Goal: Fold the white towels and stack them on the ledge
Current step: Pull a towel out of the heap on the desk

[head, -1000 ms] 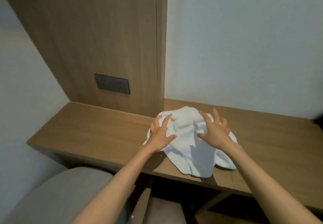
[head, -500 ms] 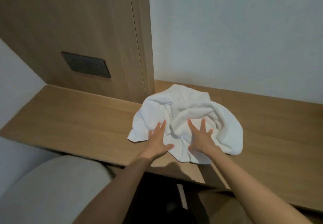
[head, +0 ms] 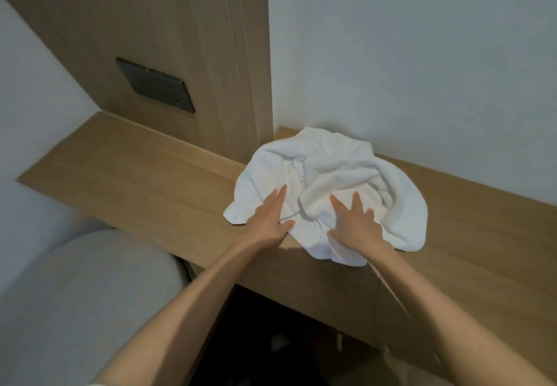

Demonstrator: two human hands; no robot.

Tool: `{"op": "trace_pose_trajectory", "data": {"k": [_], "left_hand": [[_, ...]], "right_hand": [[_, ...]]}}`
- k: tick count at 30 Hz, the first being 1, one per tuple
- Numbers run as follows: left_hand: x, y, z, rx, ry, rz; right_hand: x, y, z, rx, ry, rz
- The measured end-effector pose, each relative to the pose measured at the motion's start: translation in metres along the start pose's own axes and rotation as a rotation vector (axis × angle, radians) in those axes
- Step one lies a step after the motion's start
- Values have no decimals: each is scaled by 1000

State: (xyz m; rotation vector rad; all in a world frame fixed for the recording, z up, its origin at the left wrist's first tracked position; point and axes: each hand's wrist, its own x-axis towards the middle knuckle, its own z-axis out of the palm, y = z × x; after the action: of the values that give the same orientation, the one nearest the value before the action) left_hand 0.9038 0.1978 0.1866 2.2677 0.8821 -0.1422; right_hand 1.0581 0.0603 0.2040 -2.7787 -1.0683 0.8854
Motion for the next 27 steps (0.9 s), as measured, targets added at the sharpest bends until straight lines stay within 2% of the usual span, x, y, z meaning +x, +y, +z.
{"op": "trace_pose_trajectory", "data": {"k": [4, 7, 10, 19, 27], "left_hand": [[-38, 10, -17, 90, 203, 36], [-82, 17, -31, 189, 343, 91], [-129, 17, -42, 263, 438, 95], [-285, -50, -63, 343, 552, -134], [-442, -149, -52, 309, 668, -453]], "right_hand": [[-41, -17, -14, 41, 318, -183], [-73, -39, -21, 28, 402, -322], [-104, -62, -19, 32, 434, -449], [-196, -157, 40, -4, 481, -788], [-280, -265, 131, -35, 321, -1103]]}}
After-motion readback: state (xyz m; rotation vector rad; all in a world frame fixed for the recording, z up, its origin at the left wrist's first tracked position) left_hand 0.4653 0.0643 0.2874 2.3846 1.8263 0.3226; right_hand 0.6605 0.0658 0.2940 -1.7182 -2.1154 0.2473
